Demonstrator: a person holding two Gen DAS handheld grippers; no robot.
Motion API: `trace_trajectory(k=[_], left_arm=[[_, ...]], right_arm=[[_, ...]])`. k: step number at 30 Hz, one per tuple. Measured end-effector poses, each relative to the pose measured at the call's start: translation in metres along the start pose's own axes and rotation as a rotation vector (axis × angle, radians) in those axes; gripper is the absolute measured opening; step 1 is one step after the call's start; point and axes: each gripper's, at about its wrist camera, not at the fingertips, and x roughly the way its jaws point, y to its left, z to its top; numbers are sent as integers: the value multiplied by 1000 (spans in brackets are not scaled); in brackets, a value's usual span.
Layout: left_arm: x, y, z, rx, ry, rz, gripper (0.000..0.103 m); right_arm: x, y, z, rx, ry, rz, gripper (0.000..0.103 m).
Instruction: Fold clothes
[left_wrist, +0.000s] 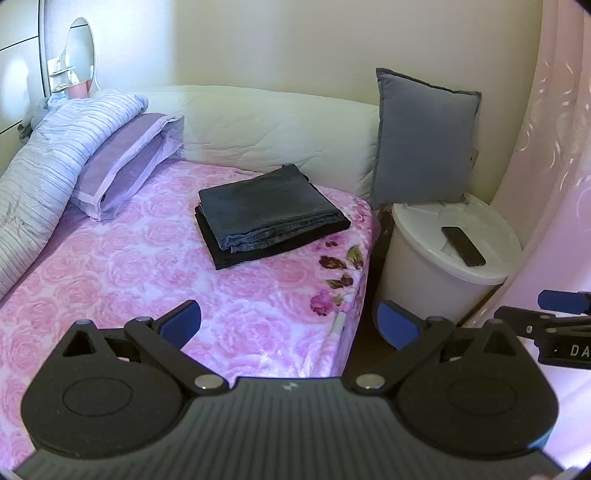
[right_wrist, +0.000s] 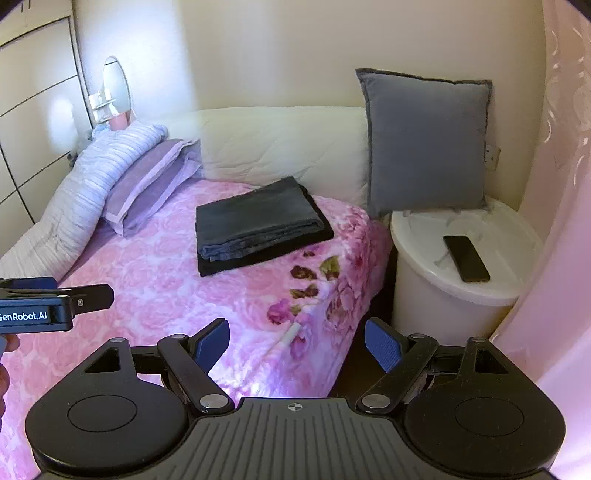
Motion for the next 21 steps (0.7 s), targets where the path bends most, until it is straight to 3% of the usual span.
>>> trace_trajectory(k=[21], left_arm=[[33, 24, 1, -79, 46, 106, 101]], right_arm=[[47, 25, 14, -124, 82, 22, 84]])
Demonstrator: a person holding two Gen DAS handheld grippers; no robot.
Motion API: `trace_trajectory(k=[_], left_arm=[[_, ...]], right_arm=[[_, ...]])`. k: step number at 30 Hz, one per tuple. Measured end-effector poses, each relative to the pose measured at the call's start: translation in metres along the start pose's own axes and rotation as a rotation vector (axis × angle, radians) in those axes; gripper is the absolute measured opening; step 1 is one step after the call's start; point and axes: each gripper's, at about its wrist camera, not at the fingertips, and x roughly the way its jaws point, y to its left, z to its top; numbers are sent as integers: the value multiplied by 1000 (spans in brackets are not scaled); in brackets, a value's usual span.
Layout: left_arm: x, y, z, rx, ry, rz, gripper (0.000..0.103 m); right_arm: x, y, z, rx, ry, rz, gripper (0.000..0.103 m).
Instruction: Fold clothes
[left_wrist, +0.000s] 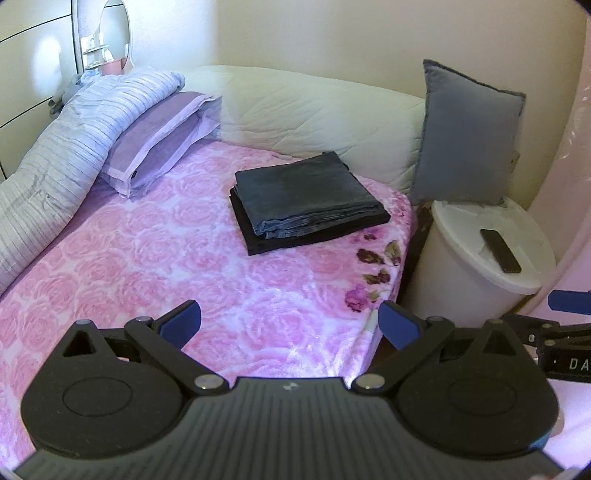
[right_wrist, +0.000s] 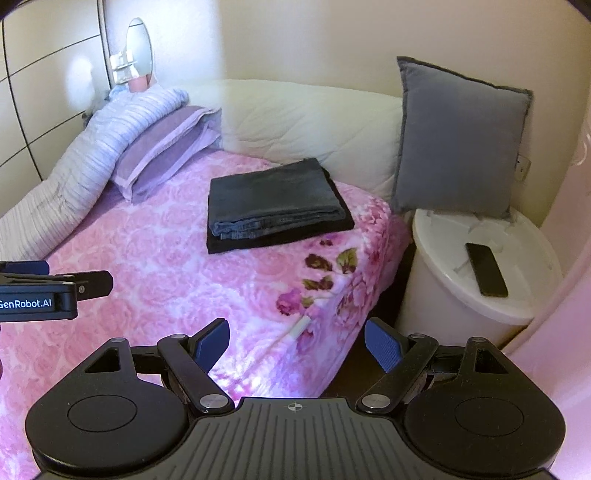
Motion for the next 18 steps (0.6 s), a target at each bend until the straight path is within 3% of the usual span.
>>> trace_trajectory(k=[18], left_arm=[[124, -26, 50, -124, 89, 122, 101]], right_arm=[[133, -62, 76, -104, 53, 127, 84]])
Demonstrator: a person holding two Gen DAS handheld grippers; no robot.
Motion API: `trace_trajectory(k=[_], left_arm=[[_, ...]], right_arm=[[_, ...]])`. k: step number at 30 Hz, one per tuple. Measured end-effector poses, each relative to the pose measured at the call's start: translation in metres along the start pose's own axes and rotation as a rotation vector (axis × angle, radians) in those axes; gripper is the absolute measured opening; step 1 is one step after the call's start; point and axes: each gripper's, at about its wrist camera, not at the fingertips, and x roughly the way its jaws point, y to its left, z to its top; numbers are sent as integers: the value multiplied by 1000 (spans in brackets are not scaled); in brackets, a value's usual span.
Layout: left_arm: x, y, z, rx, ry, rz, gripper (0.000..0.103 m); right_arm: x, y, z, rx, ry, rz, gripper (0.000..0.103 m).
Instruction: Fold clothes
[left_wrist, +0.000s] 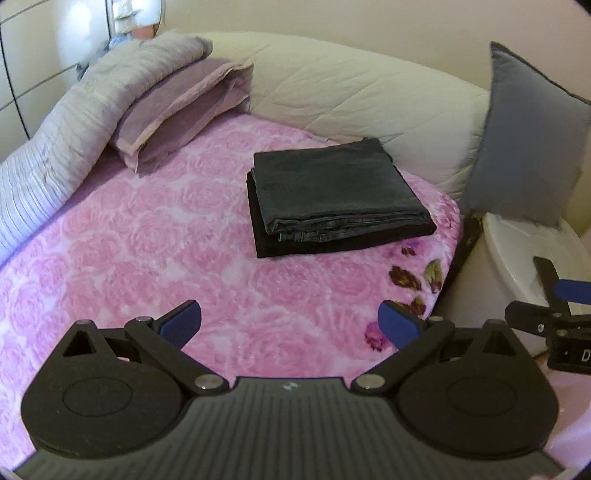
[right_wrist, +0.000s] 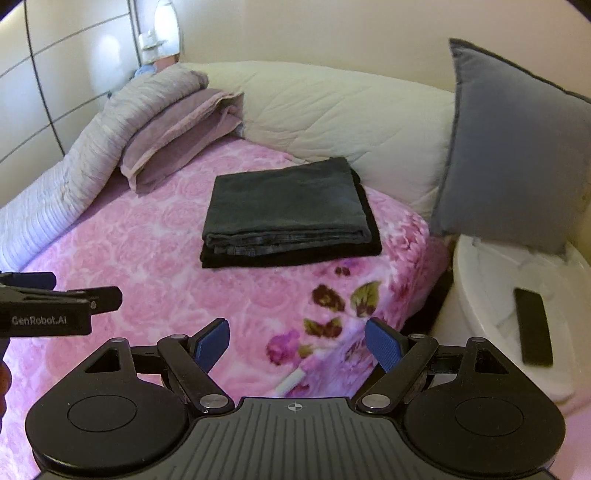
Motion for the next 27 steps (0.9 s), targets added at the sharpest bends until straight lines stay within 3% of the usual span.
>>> trace_trajectory(k=[11, 27], left_arm=[[25, -19, 20, -33, 26, 40, 101], [28, -19, 23, -58, 40, 66, 101]], right_arm=[[42, -24, 28, -45, 71, 57, 84], [57, -24, 42, -78, 87, 86, 84]])
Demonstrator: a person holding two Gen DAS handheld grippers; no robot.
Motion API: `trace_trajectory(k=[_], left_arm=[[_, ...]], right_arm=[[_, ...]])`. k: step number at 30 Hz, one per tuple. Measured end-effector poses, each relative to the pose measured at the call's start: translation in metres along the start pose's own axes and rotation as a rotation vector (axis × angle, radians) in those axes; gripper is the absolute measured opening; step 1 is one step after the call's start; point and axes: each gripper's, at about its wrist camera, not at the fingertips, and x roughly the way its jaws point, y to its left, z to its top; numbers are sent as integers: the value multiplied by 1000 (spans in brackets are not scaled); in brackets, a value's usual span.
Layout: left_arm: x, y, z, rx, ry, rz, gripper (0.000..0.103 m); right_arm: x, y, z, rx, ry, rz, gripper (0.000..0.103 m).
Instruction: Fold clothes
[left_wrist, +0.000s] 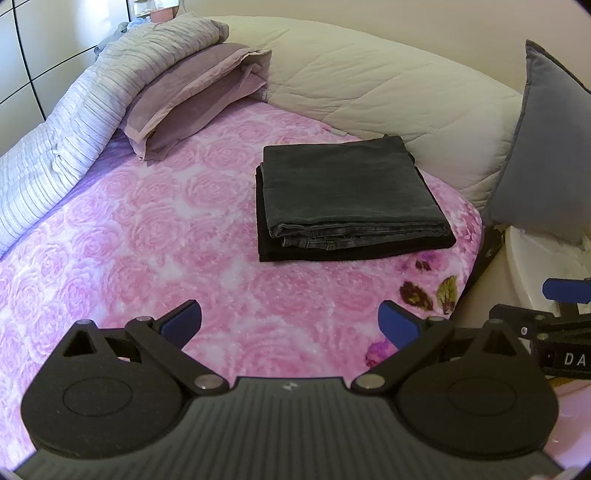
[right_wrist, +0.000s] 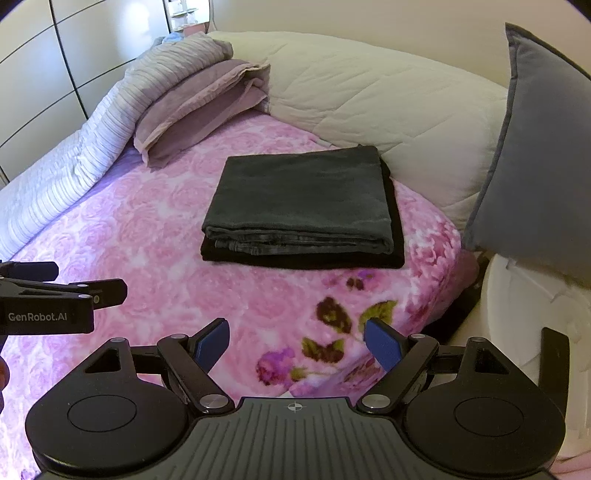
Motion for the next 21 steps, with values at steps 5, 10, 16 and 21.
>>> trace_trajectory(k=[5, 10, 16, 21], left_arm=[[2, 0, 0, -13, 4, 5, 101], [3, 1, 0, -19, 6, 4, 101], [5, 2, 0, -27, 7, 0, 101], [2, 2, 0, -20, -25, -20, 101]], right_arm=[[2, 1, 3, -12, 0, 6, 84], [4, -1, 7, -14, 2, 3, 84], [5, 1, 10, -20, 4, 2, 84], [6, 2, 11, -22, 4, 2, 84]])
